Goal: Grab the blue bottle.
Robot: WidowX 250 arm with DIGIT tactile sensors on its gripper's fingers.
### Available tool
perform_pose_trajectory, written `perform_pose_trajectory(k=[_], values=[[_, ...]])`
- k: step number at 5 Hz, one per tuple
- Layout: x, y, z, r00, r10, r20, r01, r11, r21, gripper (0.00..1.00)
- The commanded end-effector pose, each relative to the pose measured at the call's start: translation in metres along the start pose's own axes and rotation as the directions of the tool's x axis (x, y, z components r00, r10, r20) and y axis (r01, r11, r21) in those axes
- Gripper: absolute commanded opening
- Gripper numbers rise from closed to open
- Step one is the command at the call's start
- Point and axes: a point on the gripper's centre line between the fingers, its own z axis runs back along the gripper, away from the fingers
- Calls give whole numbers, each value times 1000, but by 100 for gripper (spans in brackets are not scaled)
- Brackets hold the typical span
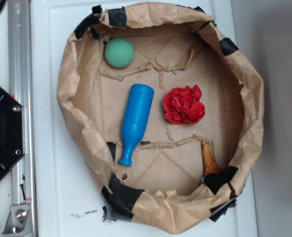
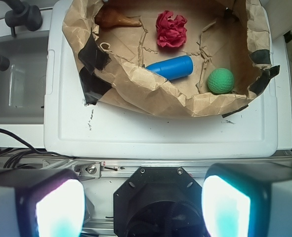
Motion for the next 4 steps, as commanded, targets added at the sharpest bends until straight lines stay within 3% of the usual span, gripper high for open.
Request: perform_pose_trajectory(k=[1,2,3,4], values=[[0,0,0,1000,0,0,0,1000,0,100],[37,36,-49,959,261,-114,-271,959,-85,100],[63,50,-68,867,492,-81,-495,869,-18,100],[80,64,-93,722,689,-58,-691,715,-109,100]])
